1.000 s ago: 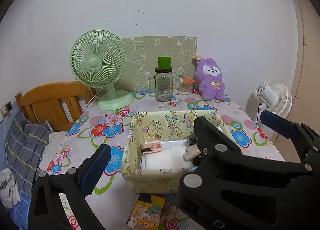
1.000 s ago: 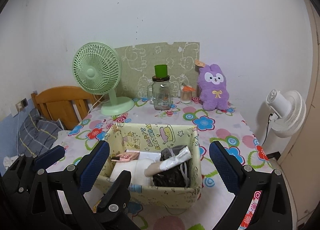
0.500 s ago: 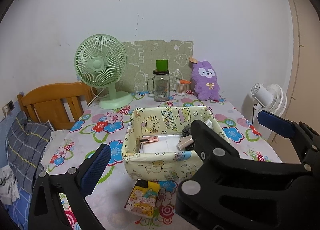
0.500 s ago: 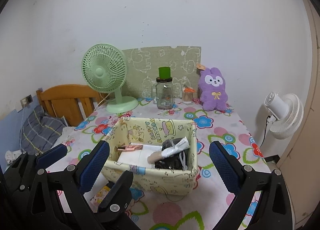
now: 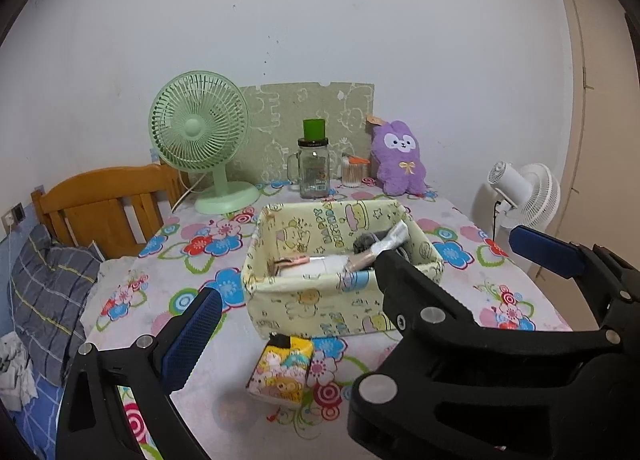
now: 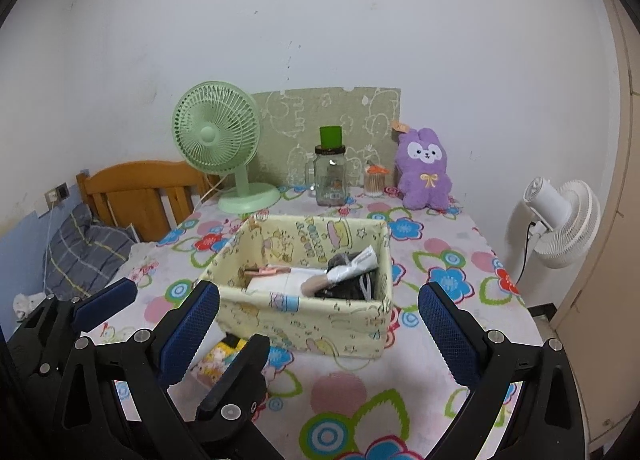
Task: Organize soft objects
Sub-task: 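Move the left tool down toward the cartoon-printed tissue pack beside the box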
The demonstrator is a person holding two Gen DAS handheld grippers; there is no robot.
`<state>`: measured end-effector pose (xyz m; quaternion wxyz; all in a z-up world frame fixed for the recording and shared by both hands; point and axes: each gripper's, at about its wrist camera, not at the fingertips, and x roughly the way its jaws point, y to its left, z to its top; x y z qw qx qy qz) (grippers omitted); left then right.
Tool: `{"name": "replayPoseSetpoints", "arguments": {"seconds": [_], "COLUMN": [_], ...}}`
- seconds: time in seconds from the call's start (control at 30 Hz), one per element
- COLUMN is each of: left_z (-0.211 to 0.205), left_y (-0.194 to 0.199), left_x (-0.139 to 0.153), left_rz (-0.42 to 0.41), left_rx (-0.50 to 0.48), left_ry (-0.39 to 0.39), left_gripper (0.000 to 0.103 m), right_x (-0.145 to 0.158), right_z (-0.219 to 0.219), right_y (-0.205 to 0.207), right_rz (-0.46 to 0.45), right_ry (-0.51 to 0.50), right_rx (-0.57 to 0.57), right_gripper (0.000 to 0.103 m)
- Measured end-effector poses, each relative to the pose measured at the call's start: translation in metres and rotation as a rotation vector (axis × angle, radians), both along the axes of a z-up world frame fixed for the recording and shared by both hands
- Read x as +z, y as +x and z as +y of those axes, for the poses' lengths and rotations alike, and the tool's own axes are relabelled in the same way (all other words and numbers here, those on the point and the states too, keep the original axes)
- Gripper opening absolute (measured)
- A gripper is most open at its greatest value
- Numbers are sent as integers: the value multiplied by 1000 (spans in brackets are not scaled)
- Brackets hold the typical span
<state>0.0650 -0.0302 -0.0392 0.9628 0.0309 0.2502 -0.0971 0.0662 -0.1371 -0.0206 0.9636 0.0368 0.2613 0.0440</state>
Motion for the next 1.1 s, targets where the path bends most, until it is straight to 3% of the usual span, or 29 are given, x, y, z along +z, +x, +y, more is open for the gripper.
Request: {"name": "replayPoseSetpoints", "arguments": {"seconds": [1.1], "left_z": [9], "left_y": [14], "left_x": [-66], "left_rz": [192], "left_rx": [-5], "left_ry": [10], "left_gripper": [102], "right_x": [-72], "right_z": [12], "right_y": [10], "right_rz": [198], "right_ry": [19], "right_rx": [7], "right_gripper": [96]}}
